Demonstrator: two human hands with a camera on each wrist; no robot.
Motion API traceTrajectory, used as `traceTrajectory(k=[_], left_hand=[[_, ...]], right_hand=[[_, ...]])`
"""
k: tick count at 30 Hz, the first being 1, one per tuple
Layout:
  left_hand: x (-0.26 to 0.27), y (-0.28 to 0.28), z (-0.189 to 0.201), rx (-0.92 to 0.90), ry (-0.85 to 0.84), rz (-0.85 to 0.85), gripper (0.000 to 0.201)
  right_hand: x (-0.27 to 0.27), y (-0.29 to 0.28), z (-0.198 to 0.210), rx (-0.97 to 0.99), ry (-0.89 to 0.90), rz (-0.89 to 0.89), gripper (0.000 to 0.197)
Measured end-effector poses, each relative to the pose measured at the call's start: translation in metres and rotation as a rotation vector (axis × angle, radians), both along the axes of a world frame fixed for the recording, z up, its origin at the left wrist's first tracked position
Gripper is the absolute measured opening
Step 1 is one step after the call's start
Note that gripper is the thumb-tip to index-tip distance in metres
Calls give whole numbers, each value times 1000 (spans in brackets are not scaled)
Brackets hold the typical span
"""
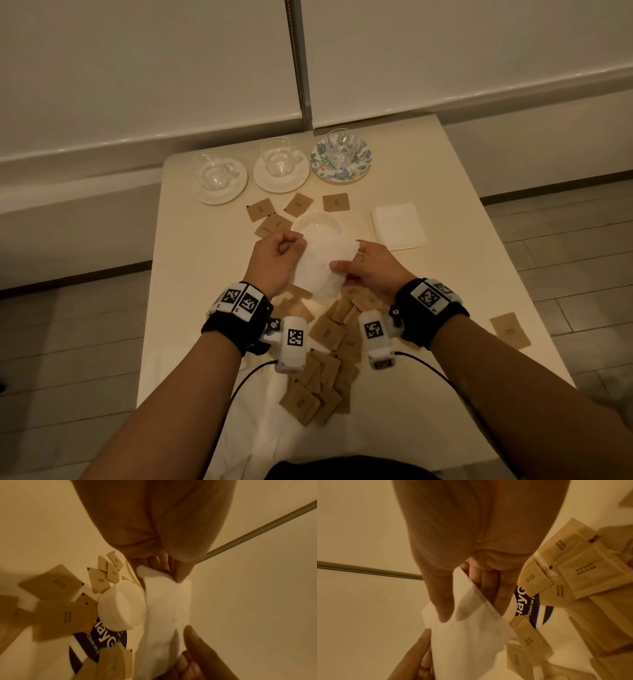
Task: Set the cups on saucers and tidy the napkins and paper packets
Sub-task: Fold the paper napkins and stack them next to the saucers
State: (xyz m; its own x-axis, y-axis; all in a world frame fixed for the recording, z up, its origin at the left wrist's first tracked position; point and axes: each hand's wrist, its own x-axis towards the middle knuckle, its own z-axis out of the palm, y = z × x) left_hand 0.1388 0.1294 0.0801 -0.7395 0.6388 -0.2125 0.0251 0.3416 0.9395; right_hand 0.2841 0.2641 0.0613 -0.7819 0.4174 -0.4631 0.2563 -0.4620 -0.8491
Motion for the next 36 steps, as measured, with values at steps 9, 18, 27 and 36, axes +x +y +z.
traceTrajectory(k=[9, 18, 27, 36], left_hand=[[8, -9, -9, 9, -42, -119, 15], [6, 10, -6, -87, -51, -275, 44], [21, 64, -11, -188, -30, -310, 58], [50, 157, -42, -246, -20, -310, 73]], right_hand=[[13, 0, -8, 100, -51, 3, 27], [18, 21, -8, 70, -81, -134, 28], [36, 77, -11, 163, -74, -195, 18], [52, 153, -27, 393, -220, -133, 27]])
